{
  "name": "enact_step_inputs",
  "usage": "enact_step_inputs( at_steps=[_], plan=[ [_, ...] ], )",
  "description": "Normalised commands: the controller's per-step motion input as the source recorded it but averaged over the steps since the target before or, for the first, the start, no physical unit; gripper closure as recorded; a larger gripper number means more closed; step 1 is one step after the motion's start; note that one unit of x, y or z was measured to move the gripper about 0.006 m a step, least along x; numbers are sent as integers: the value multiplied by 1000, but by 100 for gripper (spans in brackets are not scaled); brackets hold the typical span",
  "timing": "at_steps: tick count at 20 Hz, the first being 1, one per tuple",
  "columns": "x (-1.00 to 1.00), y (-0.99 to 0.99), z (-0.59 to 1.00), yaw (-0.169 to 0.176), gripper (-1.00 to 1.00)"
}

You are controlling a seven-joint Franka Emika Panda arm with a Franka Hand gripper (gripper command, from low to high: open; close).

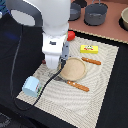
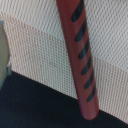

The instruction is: Interact with the objects in diverse but meaningful ways.

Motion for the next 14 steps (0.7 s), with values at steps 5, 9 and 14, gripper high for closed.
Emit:
enact_step_inputs(
  at_steps=[5,9,14],
  plan=[
    [-178,134,-315,-21,-100],
    [-195,132,-324,-21,-100],
    [-202,136,-325,-22,100]
  ],
)
